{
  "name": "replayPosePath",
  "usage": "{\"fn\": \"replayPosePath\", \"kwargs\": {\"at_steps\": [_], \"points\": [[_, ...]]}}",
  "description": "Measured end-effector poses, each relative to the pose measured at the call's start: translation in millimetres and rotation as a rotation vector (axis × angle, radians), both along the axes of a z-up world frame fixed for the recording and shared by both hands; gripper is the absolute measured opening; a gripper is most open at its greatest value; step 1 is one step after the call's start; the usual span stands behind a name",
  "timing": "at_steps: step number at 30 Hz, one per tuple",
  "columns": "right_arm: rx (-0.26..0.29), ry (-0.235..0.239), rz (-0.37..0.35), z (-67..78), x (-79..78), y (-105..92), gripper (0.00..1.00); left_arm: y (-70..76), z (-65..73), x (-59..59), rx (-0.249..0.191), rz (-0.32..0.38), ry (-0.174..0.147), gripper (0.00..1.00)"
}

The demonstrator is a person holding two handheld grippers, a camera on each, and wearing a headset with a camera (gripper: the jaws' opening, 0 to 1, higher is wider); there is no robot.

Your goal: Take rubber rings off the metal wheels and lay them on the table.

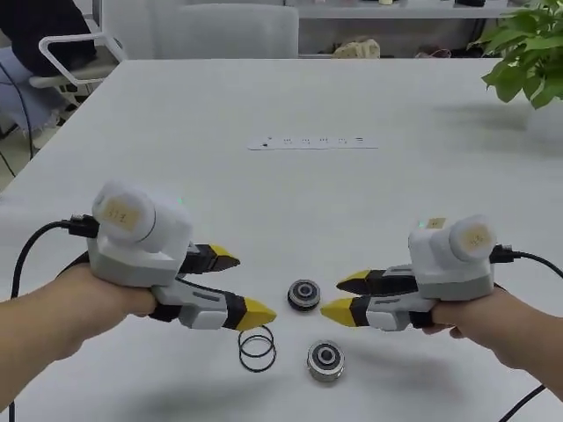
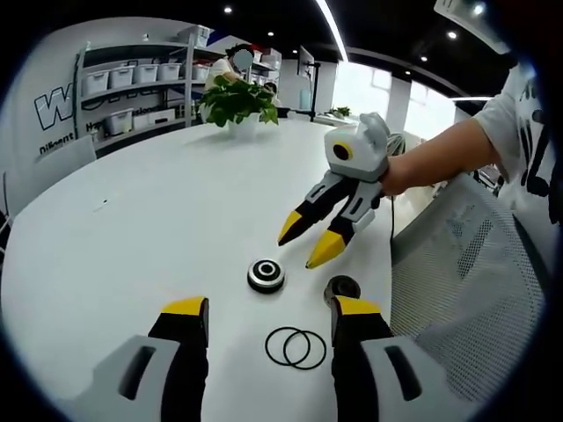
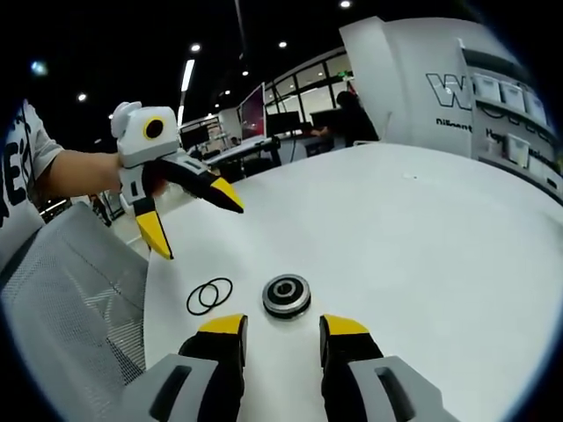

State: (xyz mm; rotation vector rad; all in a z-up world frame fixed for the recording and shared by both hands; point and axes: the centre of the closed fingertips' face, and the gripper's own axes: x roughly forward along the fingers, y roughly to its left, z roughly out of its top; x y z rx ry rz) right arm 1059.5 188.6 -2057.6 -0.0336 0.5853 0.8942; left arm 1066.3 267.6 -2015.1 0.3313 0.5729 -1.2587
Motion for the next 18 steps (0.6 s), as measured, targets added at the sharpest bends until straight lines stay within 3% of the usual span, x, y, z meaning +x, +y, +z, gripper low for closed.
{"fn": "replayPosePath", "kwargs": {"at_steps": [18], "points": [[0.005,0.007,0.005,-4.7,-1.2,3.9,0.31,-27.1,-18.4,3.1,0.014,-0.050,0.010,0.43]]}}
